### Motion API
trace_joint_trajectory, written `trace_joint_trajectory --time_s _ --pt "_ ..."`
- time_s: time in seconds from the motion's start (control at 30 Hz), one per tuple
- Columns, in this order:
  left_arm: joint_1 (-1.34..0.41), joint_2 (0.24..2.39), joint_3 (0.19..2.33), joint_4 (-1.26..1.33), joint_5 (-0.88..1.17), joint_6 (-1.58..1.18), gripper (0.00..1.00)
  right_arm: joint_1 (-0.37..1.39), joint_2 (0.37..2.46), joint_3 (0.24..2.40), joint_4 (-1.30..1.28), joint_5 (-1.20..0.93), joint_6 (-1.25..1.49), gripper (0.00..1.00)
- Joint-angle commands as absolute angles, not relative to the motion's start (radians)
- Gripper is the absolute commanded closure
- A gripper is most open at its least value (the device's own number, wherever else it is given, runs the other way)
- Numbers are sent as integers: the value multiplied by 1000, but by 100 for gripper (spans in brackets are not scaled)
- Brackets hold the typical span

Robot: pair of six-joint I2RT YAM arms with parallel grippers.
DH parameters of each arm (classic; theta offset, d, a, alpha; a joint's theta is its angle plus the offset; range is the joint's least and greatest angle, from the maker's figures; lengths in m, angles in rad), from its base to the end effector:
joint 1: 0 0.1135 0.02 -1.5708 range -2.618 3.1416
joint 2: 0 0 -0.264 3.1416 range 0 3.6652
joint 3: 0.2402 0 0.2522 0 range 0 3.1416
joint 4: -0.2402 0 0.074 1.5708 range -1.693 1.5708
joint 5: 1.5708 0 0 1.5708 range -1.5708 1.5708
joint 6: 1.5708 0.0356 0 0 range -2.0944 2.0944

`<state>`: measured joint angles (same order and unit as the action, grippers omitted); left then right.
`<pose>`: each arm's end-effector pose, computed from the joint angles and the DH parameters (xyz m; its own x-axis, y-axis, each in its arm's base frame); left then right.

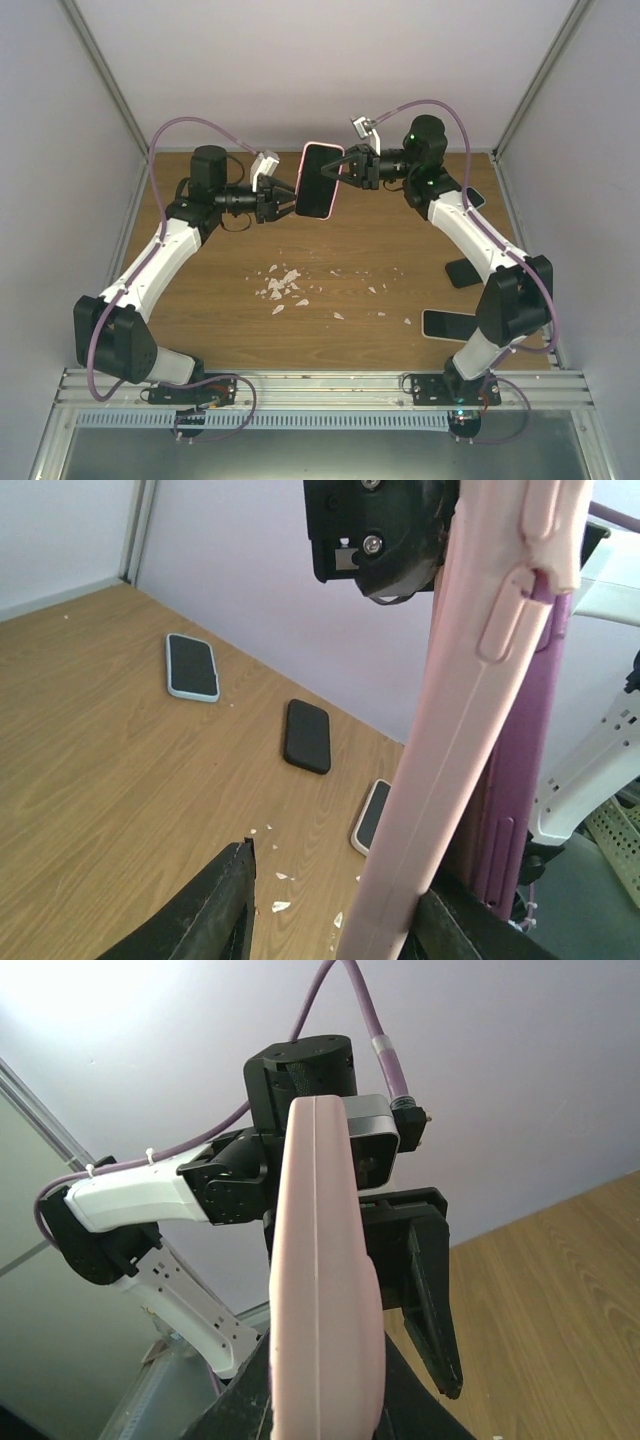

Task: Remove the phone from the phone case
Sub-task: Remove the phone case from the phone.

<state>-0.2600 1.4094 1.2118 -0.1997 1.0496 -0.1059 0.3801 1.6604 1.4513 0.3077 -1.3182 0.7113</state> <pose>0.2956 -0.1106 0.3493 -0.4670 0.0698 -0.8815 0.8562 0.2846 -0.4311 0.3384 0.1723 0.3924 -0.5754 -0.0542 -0.8161 -0.8077 -0.1188 0.5774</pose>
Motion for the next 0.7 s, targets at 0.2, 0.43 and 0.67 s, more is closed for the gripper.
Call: trace_joint_trajectory --time_s 0.2,0.43,0.67 --pt "-251 1425 1288 119 1031 -209 62 533 1627 1404 245 -1558 741 99" --pt "-254 1421 1298 159 1067 -274 64 556 1642 1398 221 -1551 706 100" --pt "-256 1382 1215 243 1084 -383 69 555 1664 1431 135 -1515 629 100"
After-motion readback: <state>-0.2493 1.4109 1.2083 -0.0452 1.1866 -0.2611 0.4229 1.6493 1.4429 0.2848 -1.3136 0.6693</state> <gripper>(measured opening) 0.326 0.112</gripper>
